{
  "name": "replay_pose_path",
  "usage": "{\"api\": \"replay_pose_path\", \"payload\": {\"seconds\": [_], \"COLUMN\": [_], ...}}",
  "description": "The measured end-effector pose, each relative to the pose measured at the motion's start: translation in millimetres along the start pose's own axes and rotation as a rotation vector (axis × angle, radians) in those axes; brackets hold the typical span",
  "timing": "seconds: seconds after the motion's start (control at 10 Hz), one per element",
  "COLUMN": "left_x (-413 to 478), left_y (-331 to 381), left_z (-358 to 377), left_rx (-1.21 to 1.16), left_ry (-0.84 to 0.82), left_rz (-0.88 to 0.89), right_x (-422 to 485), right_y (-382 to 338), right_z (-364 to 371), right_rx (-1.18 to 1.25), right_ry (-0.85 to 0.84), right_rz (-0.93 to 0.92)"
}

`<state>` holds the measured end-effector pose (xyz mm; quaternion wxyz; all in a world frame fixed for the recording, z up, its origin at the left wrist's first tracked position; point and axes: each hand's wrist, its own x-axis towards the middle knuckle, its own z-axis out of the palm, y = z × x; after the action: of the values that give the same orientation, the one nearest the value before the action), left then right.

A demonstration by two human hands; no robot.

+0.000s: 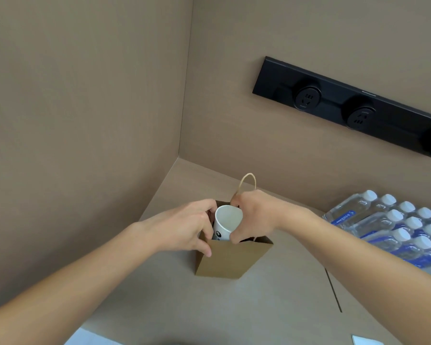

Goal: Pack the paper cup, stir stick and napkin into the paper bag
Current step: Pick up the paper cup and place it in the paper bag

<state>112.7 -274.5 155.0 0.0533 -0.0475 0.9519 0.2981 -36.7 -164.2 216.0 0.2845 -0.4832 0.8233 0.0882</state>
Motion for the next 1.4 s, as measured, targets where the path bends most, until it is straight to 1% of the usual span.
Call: {"api": "replay_pose_path", "payload": {"seconds": [0.1,0.2,0.3,0.4,0.5,0.7,0.8,0.9,1.0,1.1,1.2,1.3,1.4], "left_x": [-1,0,2,3,4,3,1,1,2,3,2,0,-2], "left_y": [2,3,6,9,9,9,8,5,4,4,2,-2,-4], "left_z": [1,2,4,7,8,9,7,6,7,9,8,8,9], "left_rx": [-0.005,0.021,0.01,0.005,0.011,0.015,0.016,0.028,0.042,0.047,0.043,0.032,0.016], "left_ry": [-0.009,-0.018,-0.012,-0.012,0.007,0.005,0.006,0.015,0.001,-0.014,-0.006,0.001,0.004], "left_rz": [0.006,0.009,0.002,0.026,0.028,0.009,0.008,0.017,0.028,0.036,0.036,0.037,0.041], "right_x": [0,-1,6,14,20,34,45,59,65,58,60,63,52], "right_y": [5,6,-3,-16,-25,-27,-26,-21,-19,-25,-24,-21,-21], "right_z": [-5,-12,-14,-5,13,42,57,77,90,91,92,88,69], "right_rx": [0.059,0.022,-0.12,-0.257,-0.408,-0.374,-0.332,-0.235,-0.13,-0.056,-0.039,-0.133,-0.186], "right_ry": [-0.106,-0.164,-0.205,-0.213,-0.176,-0.331,-0.372,-0.351,-0.287,-0.278,-0.271,-0.368,-0.396], "right_rz": [-0.012,0.019,0.11,0.149,0.066,0.006,-0.022,0.034,0.089,0.088,0.038,-0.003,-0.062]}}
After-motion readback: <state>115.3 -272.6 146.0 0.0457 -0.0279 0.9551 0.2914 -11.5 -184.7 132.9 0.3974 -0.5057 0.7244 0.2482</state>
